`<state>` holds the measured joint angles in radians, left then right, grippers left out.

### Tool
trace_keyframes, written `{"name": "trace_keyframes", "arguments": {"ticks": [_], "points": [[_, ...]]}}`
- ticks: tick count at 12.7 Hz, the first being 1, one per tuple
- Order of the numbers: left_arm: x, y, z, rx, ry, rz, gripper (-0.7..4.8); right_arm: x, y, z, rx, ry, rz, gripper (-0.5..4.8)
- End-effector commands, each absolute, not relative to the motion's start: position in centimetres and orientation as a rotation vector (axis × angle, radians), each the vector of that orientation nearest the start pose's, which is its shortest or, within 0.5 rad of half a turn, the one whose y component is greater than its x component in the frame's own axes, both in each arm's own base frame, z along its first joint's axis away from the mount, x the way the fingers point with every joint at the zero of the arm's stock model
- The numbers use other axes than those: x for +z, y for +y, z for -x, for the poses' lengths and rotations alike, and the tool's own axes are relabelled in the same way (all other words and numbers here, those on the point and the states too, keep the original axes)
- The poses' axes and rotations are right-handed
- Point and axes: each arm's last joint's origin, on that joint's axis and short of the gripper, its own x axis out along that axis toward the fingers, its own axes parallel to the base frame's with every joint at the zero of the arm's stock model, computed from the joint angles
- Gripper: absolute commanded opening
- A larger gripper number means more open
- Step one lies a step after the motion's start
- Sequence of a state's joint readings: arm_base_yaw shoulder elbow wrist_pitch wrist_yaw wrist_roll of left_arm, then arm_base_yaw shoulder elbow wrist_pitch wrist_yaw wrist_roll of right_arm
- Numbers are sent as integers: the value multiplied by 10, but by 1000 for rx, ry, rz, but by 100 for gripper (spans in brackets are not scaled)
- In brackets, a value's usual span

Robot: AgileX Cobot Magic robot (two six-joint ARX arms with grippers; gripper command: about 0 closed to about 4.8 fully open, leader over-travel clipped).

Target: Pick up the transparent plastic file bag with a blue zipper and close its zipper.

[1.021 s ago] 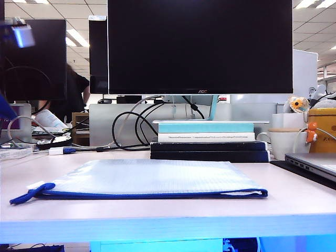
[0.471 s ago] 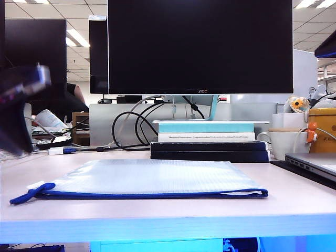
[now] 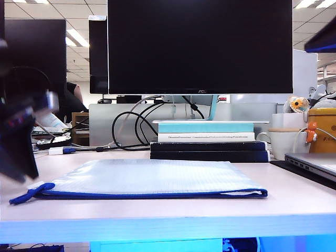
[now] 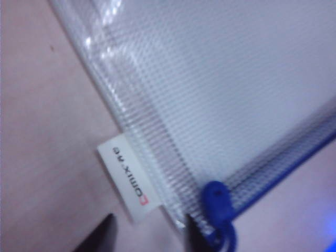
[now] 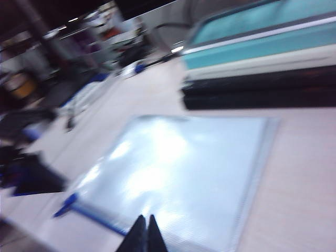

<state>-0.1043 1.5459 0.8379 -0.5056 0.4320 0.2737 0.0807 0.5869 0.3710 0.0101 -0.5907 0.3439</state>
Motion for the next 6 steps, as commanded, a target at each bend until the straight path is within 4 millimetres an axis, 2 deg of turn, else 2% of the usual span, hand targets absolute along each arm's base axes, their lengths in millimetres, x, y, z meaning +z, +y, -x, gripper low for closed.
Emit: {"name": "trace_keyframes", "arguments": {"ticks": [1,3,4,5,6], "points": [[156,-46,-274,-621,1159,-30,191,241,30,-140,664,299,-380,-2],[152,-48,-278,-620,1152,-7,192,241,39,-138,721,310,-371,-2],[152,-51,-276,-617,1189,115,178,241,41,-137,717,310,-369,-2],[152,-55,-275,-622,1203,119,178,241,40,-137,714,310,-368,-2],[149,-72,-272,-613,1229,62,3,241,40,-138,714,309,-368,-2]]}}
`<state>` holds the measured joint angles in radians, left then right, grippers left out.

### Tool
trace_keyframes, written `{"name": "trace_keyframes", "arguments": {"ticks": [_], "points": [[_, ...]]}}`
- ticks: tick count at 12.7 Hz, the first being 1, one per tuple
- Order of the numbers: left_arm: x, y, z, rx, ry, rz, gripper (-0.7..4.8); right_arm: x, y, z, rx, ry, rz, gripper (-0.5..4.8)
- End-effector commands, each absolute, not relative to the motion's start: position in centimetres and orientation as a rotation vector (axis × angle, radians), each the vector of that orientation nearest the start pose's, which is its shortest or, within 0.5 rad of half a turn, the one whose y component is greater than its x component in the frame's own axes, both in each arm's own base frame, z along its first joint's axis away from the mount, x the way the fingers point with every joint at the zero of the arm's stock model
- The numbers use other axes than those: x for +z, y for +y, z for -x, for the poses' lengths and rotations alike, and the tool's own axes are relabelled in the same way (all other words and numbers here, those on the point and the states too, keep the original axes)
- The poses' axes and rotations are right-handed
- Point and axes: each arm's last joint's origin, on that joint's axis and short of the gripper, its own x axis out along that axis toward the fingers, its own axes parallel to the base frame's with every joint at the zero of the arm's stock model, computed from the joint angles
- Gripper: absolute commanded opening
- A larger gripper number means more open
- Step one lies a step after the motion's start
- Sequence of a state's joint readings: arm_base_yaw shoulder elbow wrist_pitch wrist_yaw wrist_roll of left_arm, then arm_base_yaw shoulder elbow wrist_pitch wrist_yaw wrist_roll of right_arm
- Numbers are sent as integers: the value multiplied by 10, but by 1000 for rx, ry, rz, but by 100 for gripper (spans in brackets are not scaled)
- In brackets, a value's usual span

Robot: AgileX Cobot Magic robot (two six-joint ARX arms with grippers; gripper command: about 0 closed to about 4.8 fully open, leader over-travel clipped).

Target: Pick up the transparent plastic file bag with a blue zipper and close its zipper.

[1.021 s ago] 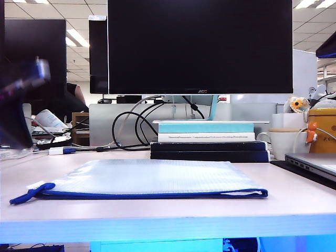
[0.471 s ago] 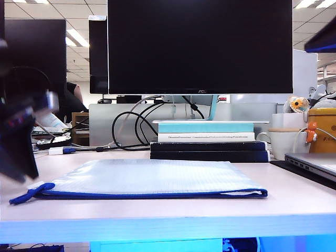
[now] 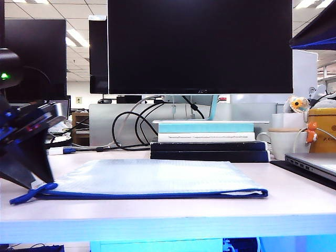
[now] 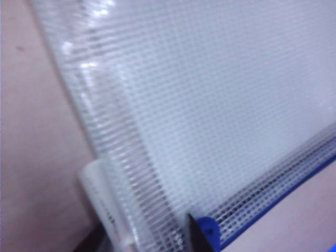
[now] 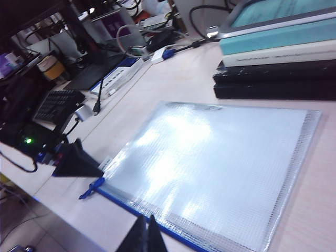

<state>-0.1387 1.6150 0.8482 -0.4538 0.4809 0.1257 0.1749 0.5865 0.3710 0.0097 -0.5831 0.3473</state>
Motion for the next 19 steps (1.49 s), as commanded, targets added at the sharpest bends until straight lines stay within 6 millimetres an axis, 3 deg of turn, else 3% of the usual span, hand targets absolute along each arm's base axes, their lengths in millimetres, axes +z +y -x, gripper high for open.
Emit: {"name": "trace_keyframes", "arguments": {"ticks": [1,3,4,6,8,11,19], "points": [[137,-77,-276,-615,1261,120,-6,241,41,-138,715,308,-370,-2],[153,-86,-288,-807,1190,325,-6,242,41,-137,750,328,-412,-1],[208,-106,-313,-1039,1057,476,-5,242,60,-128,1029,276,-219,190],[227,-127,-318,-1119,993,474,-6,239,83,-121,984,276,-142,225],[231,-139,-318,-1140,970,488,-6,235,95,-119,970,252,-13,258],[233,-164,-308,-1202,973,467,-6,217,123,-120,775,235,331,257],[234,-170,-303,-1307,1002,491,-6,203,143,-139,726,218,354,191]]}}
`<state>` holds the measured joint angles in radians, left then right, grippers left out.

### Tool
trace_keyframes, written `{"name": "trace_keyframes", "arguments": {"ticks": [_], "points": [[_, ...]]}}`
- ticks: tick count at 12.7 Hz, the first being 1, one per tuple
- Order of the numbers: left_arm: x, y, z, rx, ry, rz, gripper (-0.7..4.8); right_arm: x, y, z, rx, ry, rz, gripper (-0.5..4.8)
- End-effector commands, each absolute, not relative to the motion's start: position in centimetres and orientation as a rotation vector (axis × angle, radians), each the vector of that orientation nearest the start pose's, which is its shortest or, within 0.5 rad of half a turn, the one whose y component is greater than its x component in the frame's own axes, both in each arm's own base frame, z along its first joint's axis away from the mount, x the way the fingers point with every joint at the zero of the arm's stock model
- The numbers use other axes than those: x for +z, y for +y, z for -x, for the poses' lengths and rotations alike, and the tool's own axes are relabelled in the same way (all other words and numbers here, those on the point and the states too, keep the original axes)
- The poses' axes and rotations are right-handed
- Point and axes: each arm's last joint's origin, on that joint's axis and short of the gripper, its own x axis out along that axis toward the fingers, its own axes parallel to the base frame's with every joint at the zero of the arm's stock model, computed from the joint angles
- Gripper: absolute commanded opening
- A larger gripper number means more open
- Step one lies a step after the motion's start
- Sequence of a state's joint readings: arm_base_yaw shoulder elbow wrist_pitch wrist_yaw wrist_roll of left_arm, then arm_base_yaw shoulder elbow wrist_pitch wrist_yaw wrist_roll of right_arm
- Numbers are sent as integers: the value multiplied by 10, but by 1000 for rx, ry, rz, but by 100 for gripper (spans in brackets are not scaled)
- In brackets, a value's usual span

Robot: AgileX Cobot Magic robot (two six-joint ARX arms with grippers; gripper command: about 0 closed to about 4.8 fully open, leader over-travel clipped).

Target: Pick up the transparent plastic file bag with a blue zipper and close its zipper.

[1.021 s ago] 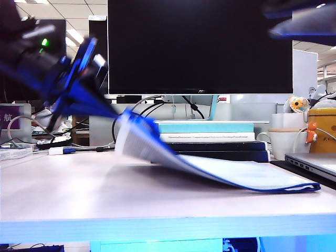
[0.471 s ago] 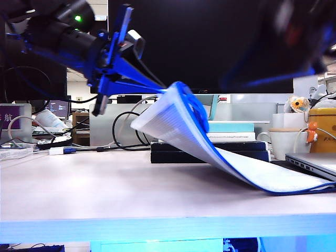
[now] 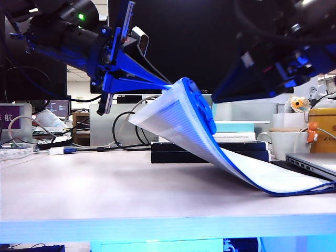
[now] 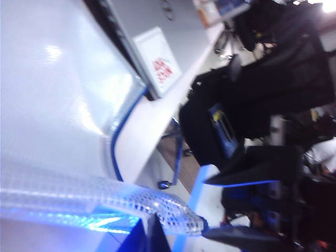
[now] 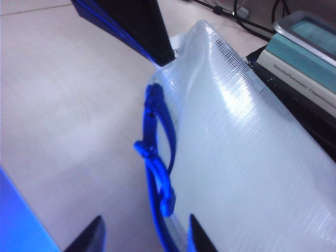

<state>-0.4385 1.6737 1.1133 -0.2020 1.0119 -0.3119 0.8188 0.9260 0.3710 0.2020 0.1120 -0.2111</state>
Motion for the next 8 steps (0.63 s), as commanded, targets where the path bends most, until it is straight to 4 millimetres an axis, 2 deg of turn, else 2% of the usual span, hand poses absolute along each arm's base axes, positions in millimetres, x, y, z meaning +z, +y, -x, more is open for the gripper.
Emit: {"name": "trace_keyframes", "arguments": {"ticks": [1,4,5,8], "points": [[234,-171,-302,-1317,1003,495,-5,200,144,-143,721,226,356,183],[234,-170,-302,-1319,1007,497,-6,198,147,-146,719,220,353,166],[234,-171,-302,-1327,1008,499,-6,200,148,-148,716,192,340,102],[234,-171,-302,-1342,1007,501,-5,201,145,-152,719,179,336,102]]}}
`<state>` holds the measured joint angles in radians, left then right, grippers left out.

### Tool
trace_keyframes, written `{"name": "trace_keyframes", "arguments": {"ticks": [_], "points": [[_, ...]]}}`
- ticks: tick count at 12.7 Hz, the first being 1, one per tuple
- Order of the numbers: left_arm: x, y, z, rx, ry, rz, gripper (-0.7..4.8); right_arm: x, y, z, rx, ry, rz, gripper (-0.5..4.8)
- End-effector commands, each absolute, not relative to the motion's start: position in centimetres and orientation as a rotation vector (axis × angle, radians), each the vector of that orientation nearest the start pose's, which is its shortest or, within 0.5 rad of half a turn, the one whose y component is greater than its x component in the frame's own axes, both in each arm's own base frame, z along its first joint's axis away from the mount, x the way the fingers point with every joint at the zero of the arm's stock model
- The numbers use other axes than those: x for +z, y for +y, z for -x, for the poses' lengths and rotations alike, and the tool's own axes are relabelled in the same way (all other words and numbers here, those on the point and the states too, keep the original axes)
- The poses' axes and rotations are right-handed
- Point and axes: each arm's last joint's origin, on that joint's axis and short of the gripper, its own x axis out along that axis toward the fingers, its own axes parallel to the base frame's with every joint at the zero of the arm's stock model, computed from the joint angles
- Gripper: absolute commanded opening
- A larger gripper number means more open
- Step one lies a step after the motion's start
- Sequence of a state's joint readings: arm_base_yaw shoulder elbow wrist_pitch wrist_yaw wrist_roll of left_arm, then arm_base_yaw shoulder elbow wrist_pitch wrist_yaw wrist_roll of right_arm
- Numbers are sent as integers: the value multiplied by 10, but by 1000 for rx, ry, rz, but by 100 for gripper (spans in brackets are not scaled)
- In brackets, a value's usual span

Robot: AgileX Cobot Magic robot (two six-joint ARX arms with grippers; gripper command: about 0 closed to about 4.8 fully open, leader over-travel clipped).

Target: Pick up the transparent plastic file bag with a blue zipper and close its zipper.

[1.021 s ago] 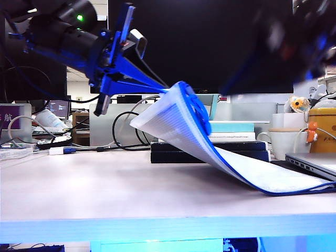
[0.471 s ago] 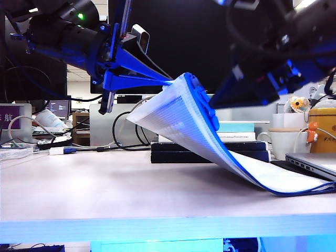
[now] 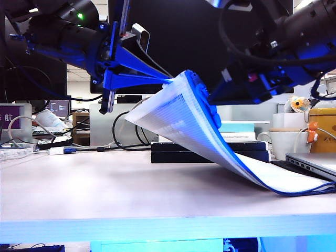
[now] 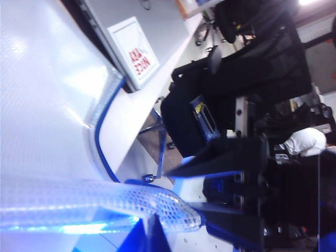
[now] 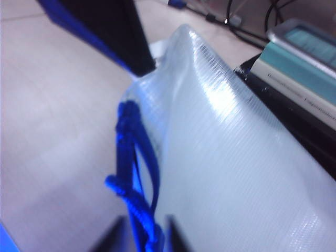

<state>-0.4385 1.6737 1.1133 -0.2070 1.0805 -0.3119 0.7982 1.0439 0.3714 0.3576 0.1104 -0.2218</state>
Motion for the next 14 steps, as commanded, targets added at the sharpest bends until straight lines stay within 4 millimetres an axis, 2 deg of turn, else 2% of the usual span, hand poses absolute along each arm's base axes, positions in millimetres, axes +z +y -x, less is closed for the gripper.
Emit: {"name": "trace_keyframes", "arguments": {"ticks": [1,3,5,7,8,14], "points": [[234,-171,-302,-1342,1007,501,-5,201,144,-154,726,180,332,102],[234,-171,-302,-1343,1003,500,-5,201,144,-154,737,181,330,101],[235,-171,-302,-1347,994,497,-6,200,144,-154,738,185,331,43],[235,-171,-302,-1348,993,497,-5,200,144,-153,740,185,331,43],[235,-171,-302,-1366,993,502,-6,200,144,-153,740,186,332,-3],[236,-171,-302,-1398,990,512,-6,190,141,-151,733,284,384,-5]]}}
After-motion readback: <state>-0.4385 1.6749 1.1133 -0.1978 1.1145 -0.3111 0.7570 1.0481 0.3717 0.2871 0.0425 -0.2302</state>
